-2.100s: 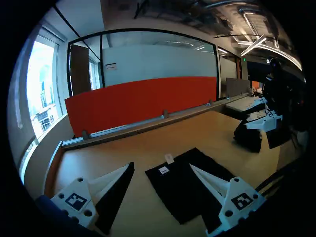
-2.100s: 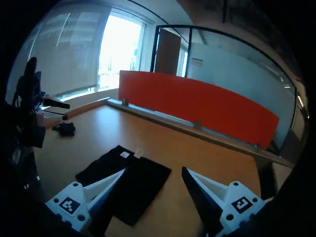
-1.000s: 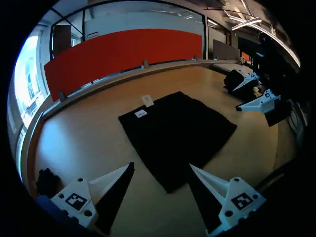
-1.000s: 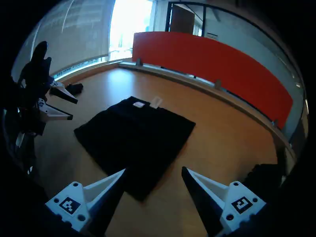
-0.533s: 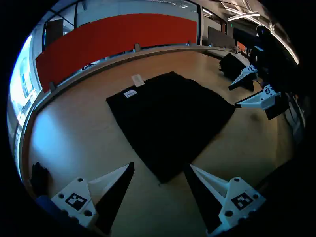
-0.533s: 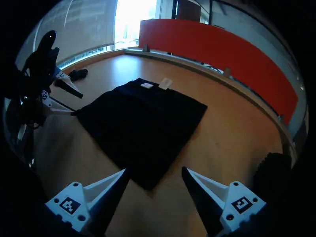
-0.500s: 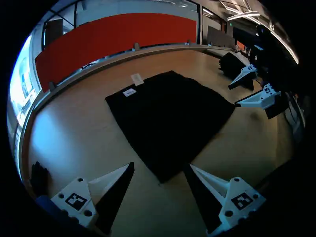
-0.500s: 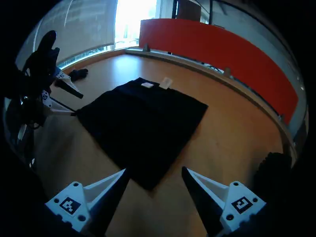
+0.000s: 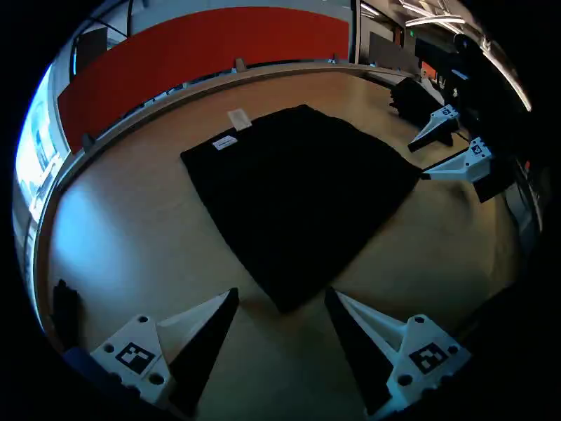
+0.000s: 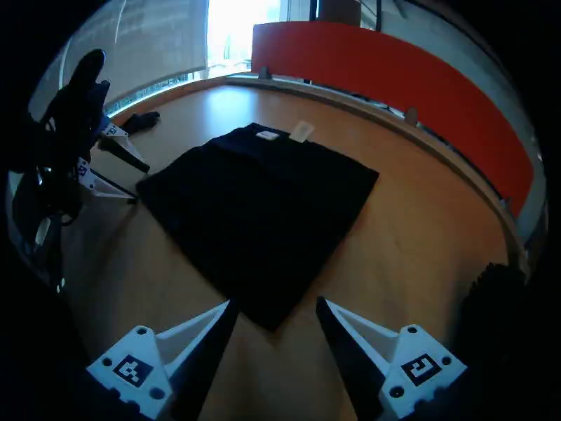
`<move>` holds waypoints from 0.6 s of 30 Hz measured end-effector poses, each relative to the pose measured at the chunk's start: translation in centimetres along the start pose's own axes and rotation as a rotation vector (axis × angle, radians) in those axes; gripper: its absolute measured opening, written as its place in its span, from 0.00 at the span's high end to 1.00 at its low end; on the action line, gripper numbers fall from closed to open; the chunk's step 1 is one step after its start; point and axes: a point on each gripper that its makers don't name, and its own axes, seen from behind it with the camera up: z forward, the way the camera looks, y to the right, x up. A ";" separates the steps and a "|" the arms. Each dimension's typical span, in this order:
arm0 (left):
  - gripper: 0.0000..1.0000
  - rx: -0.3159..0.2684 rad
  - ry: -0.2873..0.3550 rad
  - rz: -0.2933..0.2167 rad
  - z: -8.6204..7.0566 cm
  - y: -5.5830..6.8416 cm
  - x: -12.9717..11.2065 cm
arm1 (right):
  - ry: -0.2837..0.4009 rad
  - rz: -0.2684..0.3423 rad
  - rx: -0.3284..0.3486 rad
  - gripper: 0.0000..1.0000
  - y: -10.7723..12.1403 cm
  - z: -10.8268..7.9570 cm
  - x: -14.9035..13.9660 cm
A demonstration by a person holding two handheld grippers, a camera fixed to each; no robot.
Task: Fold towel
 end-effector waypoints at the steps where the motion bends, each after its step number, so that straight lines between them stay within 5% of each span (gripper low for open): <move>1: 0.11 -0.003 -0.003 -0.003 0.0 0.1 0.0 | -0.003 0.001 0.005 0.20 -0.1 0.0 -0.1; 18: 0.30 -0.020 -0.023 0.003 0.0 0.8 -0.2 | -0.027 0.018 0.019 0.41 -0.1 0.5 -1.2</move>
